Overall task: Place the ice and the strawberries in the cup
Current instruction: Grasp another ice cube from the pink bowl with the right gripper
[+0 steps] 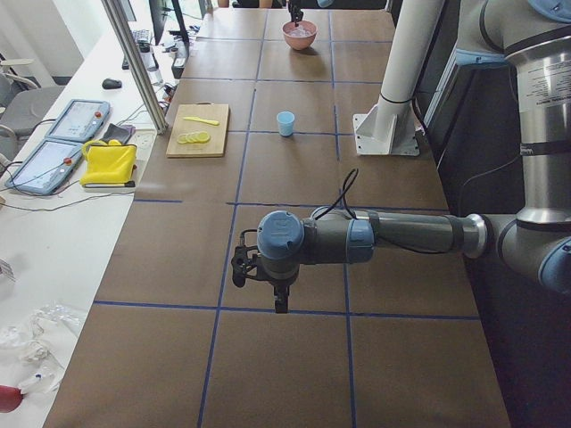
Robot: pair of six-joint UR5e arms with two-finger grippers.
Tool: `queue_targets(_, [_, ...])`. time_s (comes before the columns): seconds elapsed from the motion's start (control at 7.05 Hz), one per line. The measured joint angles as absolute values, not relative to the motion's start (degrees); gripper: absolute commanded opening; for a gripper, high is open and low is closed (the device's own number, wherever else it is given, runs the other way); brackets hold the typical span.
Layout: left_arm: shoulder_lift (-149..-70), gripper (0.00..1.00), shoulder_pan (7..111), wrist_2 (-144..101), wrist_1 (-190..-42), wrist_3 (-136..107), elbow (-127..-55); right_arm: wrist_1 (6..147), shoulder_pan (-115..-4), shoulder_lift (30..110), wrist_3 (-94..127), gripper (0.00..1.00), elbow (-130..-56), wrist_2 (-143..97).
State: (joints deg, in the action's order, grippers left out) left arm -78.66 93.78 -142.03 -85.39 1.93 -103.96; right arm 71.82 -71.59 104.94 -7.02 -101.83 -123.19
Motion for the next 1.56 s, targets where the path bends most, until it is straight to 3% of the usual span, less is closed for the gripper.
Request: queue_targets(1.56, [-78.7,1.00,93.8,-143.2,-85.3,1.9,-104.1,72.0,-69.4,105.8,-7.0,0.49,-100.9,-122.6])
